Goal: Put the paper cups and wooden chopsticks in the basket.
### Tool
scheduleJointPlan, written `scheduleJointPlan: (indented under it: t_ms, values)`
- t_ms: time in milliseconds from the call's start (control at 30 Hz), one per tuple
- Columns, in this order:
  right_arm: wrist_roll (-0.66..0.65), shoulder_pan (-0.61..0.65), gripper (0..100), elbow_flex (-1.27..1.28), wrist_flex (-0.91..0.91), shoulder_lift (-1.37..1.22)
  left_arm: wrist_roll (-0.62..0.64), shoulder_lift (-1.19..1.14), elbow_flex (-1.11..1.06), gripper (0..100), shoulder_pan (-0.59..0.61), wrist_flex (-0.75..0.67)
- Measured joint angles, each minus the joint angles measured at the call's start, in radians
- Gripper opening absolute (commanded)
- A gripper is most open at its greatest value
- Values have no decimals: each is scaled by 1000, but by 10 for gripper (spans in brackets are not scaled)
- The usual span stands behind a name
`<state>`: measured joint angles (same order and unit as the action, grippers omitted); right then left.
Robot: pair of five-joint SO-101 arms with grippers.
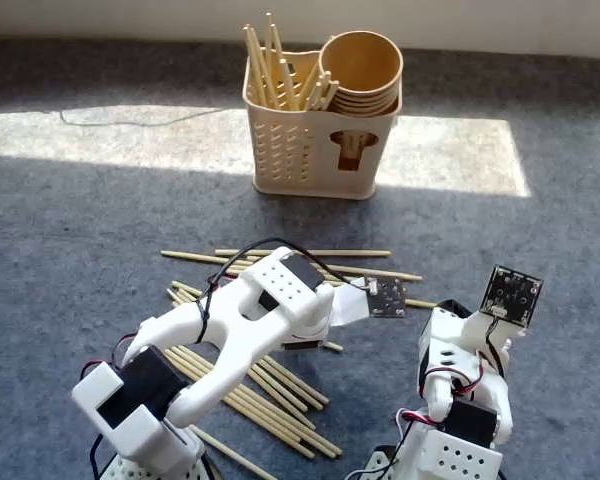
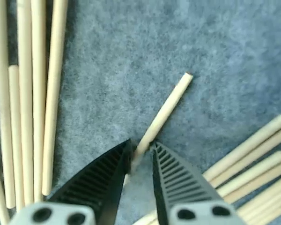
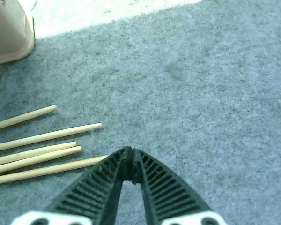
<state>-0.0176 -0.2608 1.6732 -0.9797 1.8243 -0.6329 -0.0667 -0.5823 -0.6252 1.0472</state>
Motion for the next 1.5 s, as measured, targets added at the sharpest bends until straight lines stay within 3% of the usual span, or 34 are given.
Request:
scheduleJointPlan:
  t_ms: [333,1167,1500]
  values:
    - [0,0,6,0,0,0,-58,-2,12,5,63,20]
    - [0,0,6,0,0,0,-71,-2,433,5,95,450]
    - [0,0,6,0,0,0,-2,-2,628,5,97,500]
